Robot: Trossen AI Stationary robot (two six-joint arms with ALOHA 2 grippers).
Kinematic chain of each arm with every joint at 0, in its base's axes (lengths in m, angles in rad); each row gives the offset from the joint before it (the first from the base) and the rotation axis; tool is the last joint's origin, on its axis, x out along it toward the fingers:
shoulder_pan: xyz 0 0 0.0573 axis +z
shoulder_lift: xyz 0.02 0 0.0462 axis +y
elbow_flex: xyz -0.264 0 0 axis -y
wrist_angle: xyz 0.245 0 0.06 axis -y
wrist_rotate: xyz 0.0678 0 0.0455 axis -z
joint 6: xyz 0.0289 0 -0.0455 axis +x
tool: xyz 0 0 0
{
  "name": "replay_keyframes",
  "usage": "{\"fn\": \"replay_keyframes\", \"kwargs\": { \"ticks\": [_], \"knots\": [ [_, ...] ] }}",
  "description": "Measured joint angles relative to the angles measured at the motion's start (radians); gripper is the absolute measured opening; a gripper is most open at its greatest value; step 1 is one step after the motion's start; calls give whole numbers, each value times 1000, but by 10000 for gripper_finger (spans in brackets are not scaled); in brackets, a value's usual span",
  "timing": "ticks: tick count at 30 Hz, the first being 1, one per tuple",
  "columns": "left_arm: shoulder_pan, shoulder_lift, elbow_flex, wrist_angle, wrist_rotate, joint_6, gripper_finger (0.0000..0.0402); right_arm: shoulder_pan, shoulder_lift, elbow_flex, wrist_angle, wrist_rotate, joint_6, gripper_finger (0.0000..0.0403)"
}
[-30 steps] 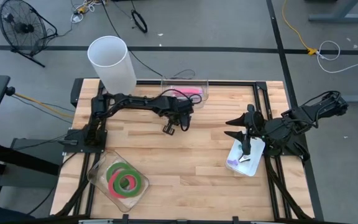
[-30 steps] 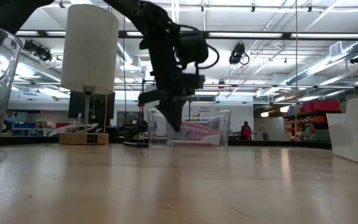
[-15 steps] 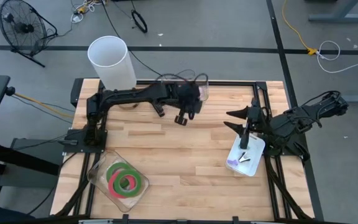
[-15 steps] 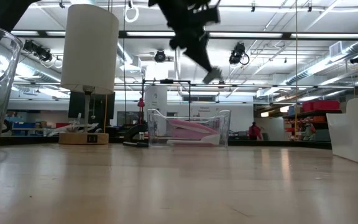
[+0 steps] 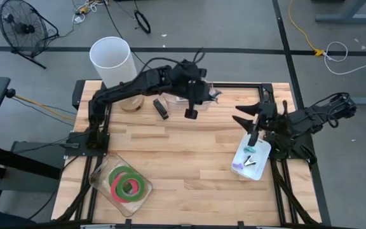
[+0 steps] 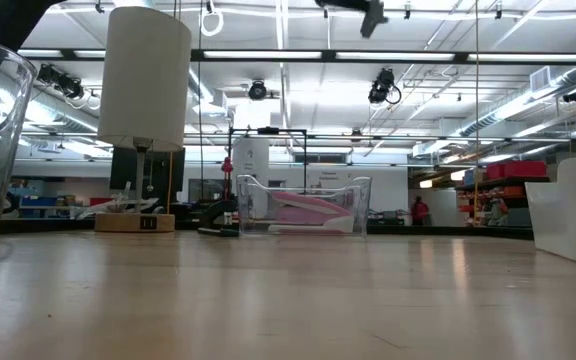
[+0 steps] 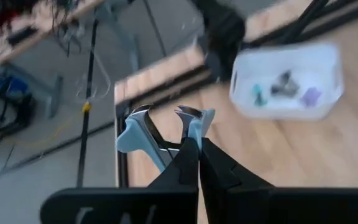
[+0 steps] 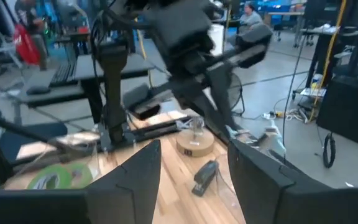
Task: Pick and place Stapler, Stapler remover, tape
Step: Put the blue staple remover into the white bin
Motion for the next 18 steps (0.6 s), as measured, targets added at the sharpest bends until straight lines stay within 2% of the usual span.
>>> {"fn": "replay_keyframes", "kwargs": {
  "ticks": [6, 12, 18],
  "knots": [
    [0, 0, 54, 4, 120, -53, 0, -10, -38, 0, 12, 41, 33, 185],
    [-2, 0, 69, 70, 348, -137, 0, -27, -64, 0, 13, 33, 52, 207],
    [-3, 0, 69, 164, 408, -207, 0, -27, -59, 0, 12, -24, 49, 239]
  ]
}}
